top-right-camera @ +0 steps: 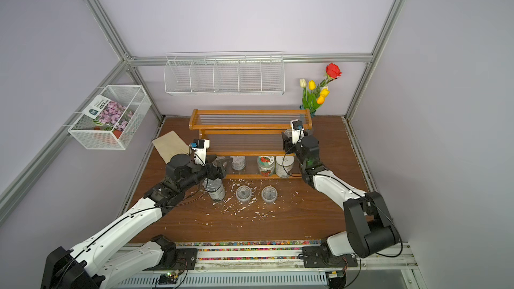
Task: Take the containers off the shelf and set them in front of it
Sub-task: 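Pick up a container from the shelf, then place the container at the center of the board.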
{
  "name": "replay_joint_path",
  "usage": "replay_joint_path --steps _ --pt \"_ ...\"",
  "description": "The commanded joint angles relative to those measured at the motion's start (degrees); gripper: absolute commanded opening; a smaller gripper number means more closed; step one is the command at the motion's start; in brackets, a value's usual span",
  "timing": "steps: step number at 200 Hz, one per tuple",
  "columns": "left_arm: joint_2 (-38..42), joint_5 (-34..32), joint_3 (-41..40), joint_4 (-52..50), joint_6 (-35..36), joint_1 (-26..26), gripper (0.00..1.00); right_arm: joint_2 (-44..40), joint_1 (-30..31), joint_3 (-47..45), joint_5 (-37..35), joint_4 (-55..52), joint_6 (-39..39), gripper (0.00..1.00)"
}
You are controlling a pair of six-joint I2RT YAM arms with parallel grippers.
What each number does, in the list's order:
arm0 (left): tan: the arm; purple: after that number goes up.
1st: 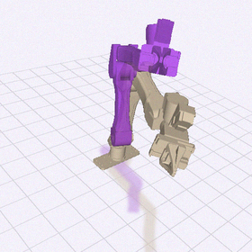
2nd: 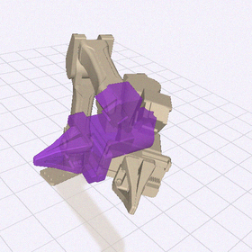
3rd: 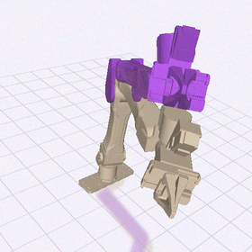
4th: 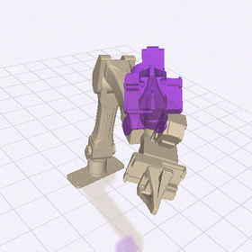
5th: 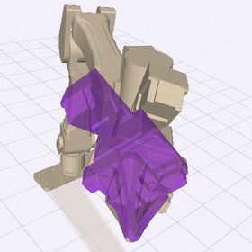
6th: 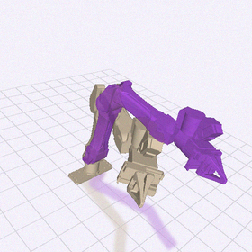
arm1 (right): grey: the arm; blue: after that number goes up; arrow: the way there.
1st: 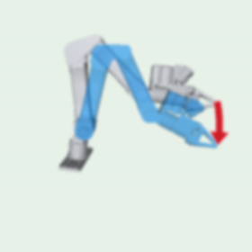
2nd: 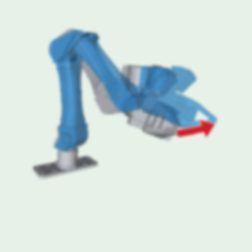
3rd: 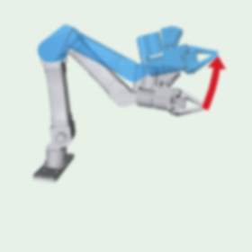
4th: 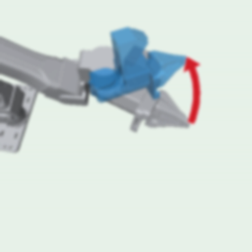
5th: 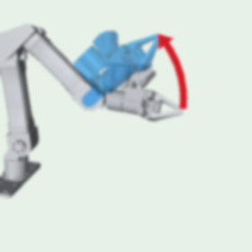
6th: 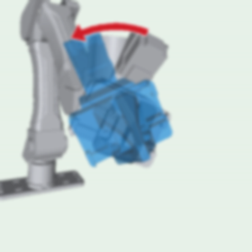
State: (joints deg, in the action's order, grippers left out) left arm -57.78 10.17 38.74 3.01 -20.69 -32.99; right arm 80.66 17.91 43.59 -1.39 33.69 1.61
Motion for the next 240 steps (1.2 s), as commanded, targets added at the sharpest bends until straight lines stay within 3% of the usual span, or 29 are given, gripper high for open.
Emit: replay_joint_path --steps 1,69,106,156,179,206,240 --pt "-0.92 2.18 -0.92 5.13 -0.98 0.28 0.97 -5.62 -0.16 -3.5 2.88 -0.94 0.42 0.57" --pt "-5.3 8.15 -1.3 11.54 -1.11 0.3 0.97 -20.88 2.61 -11.42 11.56 -12.03 2.11 0.56" --pt "-6.37 8.63 -1.78 13.24 -1.37 -0.14 0.97 -34.82 9.87 -17.61 3.89 -24.22 4.51 0.56" --pt "-8.54 7.64 -1.41 13.94 -0.77 -3.32 0.97 -49.46 15.31 -29.74 -7.97 -35.37 14.56 0.56" --pt "-9.02 7.07 -1.56 14.18 -0.85 -3.88 0.97 -48.89 15.31 -34.12 -10.67 -32.52 19.0 0.56" --pt "-8.9 6.56 -1.74 14.33 -0.7 -4.01 0.97 -41.8 15.31 -37.79 -11.95 -21.62 21.19 0.56" --pt "-8.32 5.72 -1.78 12.94 0.33 -4.01 0.97 -33.86 15.87 -36.37 -12.75 -17.54 22.23 0.57"
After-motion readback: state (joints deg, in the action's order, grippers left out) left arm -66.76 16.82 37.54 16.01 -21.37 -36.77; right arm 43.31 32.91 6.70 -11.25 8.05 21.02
